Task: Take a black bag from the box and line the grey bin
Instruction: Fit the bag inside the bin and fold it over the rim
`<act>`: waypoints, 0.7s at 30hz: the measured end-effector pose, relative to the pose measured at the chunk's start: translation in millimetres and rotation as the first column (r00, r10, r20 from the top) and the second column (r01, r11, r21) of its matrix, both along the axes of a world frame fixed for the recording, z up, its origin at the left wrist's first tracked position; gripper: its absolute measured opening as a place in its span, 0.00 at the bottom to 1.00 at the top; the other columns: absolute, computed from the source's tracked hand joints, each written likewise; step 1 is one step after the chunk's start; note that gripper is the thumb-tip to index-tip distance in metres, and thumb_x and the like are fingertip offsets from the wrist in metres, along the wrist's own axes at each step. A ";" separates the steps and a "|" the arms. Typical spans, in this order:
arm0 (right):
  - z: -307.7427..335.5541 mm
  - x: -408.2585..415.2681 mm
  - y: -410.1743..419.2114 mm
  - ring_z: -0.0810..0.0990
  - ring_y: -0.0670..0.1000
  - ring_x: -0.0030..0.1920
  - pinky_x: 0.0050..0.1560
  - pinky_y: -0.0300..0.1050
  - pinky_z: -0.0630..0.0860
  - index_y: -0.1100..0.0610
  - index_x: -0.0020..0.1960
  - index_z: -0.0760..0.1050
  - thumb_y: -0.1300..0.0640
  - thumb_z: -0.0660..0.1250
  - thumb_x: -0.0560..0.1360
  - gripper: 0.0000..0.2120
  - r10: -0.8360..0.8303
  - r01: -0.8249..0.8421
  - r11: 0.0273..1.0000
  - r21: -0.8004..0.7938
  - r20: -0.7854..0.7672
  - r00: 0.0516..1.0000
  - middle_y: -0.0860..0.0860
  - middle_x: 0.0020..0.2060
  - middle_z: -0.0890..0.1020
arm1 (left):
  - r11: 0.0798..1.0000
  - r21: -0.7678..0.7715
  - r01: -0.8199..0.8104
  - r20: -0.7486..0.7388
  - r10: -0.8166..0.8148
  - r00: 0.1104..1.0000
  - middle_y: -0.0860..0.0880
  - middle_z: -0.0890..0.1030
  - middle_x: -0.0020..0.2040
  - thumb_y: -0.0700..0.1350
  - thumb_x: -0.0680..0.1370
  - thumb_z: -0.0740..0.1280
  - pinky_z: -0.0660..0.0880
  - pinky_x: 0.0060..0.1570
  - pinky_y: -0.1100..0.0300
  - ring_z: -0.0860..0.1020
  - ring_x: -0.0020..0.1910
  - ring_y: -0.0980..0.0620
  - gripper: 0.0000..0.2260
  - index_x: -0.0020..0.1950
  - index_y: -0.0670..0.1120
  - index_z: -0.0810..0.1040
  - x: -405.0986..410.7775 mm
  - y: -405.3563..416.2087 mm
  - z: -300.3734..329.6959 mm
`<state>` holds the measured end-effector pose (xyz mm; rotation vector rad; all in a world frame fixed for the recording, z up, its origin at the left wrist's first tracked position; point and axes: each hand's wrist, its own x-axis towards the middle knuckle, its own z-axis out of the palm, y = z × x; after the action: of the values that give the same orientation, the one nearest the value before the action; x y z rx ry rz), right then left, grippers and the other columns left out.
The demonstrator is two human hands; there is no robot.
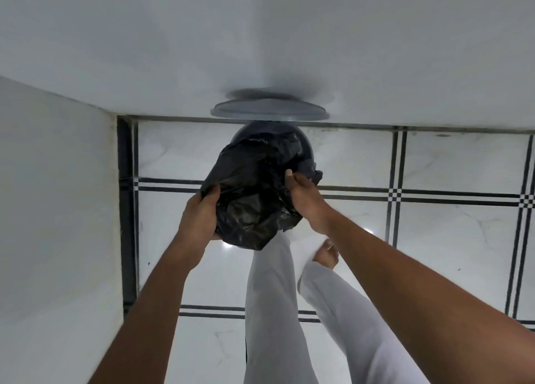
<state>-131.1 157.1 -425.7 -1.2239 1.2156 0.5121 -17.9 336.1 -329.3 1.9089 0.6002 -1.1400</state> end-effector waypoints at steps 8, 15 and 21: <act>-84.8 60.0 30.8 0.81 0.55 0.64 0.71 0.53 0.77 0.50 0.77 0.76 0.37 0.56 0.90 0.25 0.003 -0.010 0.992 0.128 0.057 0.998 0.51 0.65 0.81 | 0.998 0.034 0.046 0.076 -0.049 0.996 0.56 0.88 0.51 0.55 0.88 0.62 0.85 0.37 0.52 0.88 0.48 0.53 0.09 0.57 0.60 0.82 38.3 11.4 -59.5; -133.2 71.1 47.3 0.84 0.54 0.60 0.67 0.51 0.80 0.51 0.64 0.80 0.40 0.59 0.90 0.18 -0.092 0.082 0.989 0.125 0.074 0.993 0.49 0.55 0.85 | 0.995 0.008 0.101 0.082 -0.101 0.991 0.60 0.89 0.43 0.55 0.88 0.64 0.86 0.39 0.53 0.88 0.42 0.57 0.10 0.51 0.60 0.83 55.1 12.0 -100.6; -153.4 36.9 1.2 0.81 0.54 0.62 0.66 0.48 0.75 0.52 0.67 0.80 0.38 0.56 0.90 0.22 -0.235 0.242 0.955 -0.172 0.064 0.970 0.49 0.57 0.83 | 0.990 -0.022 0.141 0.032 -0.141 0.990 0.50 0.87 0.58 0.54 0.88 0.62 0.85 0.53 0.44 0.86 0.58 0.44 0.11 0.61 0.55 0.83 57.5 -17.0 -157.8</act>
<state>-94.2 158.3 -579.1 -1.2102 1.3734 0.1997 39.5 319.2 -487.1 1.9697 0.4390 -1.1993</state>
